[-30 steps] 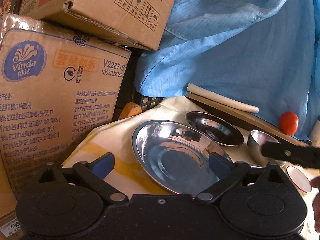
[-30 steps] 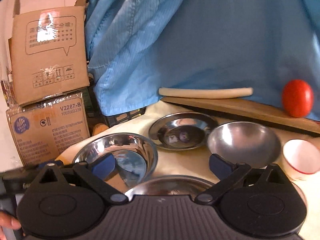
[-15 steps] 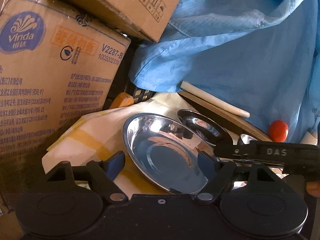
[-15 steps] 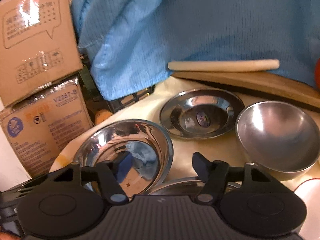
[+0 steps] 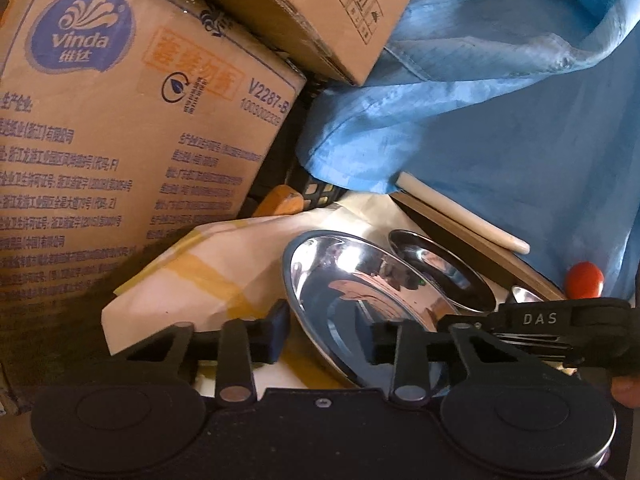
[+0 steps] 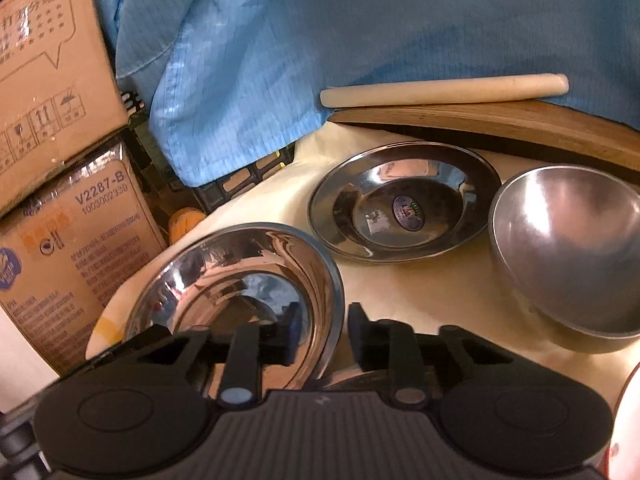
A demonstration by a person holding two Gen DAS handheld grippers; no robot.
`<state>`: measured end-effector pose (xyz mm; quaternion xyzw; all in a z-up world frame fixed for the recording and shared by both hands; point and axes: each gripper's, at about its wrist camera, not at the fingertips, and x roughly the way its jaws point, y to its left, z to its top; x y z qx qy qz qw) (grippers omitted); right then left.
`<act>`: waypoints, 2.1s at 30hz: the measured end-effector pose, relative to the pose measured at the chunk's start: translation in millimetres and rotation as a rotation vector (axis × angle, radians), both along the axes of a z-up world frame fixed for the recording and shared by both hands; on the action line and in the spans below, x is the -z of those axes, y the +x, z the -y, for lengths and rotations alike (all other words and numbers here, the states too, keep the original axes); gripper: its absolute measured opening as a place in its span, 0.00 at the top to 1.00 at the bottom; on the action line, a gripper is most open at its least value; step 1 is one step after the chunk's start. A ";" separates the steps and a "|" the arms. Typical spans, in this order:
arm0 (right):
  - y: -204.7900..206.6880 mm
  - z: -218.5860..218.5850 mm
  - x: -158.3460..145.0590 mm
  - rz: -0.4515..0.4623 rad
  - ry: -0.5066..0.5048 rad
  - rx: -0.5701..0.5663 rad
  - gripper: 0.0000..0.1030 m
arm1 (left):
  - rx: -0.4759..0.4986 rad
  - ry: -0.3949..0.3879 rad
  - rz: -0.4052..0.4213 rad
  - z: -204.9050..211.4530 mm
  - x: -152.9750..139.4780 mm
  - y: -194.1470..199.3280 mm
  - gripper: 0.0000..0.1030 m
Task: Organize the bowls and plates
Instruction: 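Reach both grippers to a large steel plate's rim and close on it, then lift the large steel plate with both grippers over the other large plate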
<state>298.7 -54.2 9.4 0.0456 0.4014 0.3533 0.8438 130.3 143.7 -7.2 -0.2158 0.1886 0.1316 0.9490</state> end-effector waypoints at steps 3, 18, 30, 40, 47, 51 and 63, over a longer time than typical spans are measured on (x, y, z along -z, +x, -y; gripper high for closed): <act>-2.8 -0.2 -0.9 0.015 -0.004 0.008 0.78 | -0.010 0.004 0.001 -0.4 0.4 -0.9 0.75; -25.9 22.1 -25.7 0.093 0.129 0.072 0.78 | -0.036 0.017 0.097 11.6 -26.8 -14.8 0.75; -40.5 40.8 -50.8 0.216 0.248 0.117 0.79 | -0.057 0.063 0.178 32.7 -54.0 -24.2 0.72; -74.4 101.8 -54.2 0.224 0.271 0.217 0.79 | 0.063 0.068 0.176 72.0 -56.4 -30.6 0.72; -109.9 143.2 -38.3 0.250 0.242 0.318 0.77 | 0.172 0.066 0.107 101.0 -35.5 -33.2 0.72; -126.5 154.7 -22.2 0.250 0.205 0.370 0.76 | 0.214 0.090 0.048 113.7 -21.5 -33.1 0.72; -148.7 154.7 3.8 0.293 0.081 0.435 0.75 | 0.230 0.227 -0.004 136.7 -8.2 -32.7 0.72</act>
